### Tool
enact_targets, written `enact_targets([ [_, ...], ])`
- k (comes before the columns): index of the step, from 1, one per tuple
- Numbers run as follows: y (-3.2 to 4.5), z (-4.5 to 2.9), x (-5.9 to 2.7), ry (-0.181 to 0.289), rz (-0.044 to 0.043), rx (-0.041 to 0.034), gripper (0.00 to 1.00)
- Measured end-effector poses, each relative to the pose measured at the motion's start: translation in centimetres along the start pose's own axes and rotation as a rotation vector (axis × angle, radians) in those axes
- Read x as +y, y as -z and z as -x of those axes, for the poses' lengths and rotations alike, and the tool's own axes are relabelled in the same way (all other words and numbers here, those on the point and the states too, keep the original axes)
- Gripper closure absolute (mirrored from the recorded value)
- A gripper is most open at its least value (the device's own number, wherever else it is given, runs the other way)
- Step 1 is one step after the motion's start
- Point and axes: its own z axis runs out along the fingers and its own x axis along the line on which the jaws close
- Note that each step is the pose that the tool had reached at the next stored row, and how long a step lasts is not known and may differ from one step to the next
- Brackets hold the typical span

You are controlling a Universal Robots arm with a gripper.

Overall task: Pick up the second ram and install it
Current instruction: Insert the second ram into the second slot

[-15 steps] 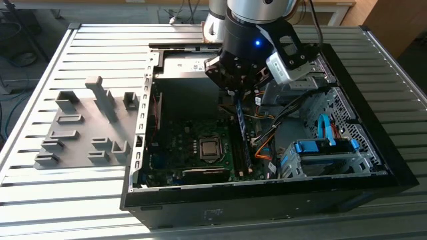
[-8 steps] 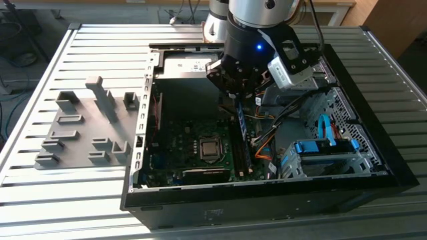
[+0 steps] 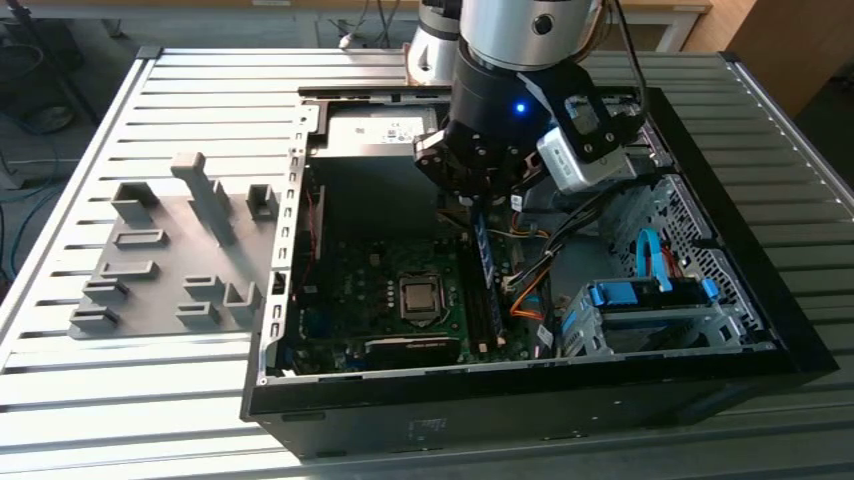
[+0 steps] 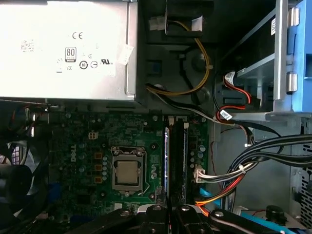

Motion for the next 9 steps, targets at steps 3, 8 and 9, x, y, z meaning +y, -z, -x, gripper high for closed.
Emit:
enact_targets([
  [3,-0.48,0.11,-0.08,0.000,0.0000,0.0014,0.86],
  [8,-1.19,0.31,-0.08,0.000,0.0001,0.0031,0.86],
  [9,-1.22,0.31,-0.09,0.000,-0.0001,0.0032,0.86],
])
